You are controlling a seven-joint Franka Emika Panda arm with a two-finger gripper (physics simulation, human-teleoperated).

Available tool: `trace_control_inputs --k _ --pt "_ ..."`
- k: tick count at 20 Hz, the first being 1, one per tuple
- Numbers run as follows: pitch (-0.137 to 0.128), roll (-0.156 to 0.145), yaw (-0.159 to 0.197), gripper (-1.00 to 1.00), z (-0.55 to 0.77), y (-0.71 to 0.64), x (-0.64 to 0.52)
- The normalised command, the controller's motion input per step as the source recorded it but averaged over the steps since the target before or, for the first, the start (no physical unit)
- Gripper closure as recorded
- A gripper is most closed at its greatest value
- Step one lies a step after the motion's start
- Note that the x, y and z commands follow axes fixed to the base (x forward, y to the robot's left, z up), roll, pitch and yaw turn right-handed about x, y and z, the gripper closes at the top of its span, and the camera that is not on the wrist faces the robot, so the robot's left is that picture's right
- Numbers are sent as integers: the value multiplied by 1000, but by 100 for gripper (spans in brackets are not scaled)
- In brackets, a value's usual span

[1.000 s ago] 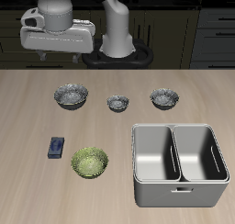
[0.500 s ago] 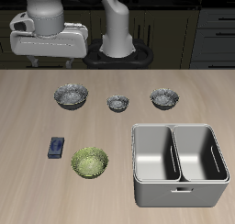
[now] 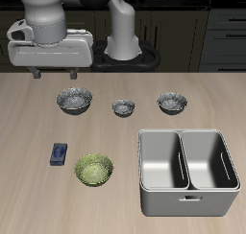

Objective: Place the green bowl in the right side of the drainer

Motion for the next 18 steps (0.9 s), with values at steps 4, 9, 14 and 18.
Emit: trace_control_inputs --k 4,9,14,18 --pt "-19 -3 -22 -100 105 130 289" --pt "-20 -16 -12 -100 104 19 238" --pt "-32 -16 -19 -100 21 -7 172" --pt "-15 -2 -42 -100 -100 71 75"
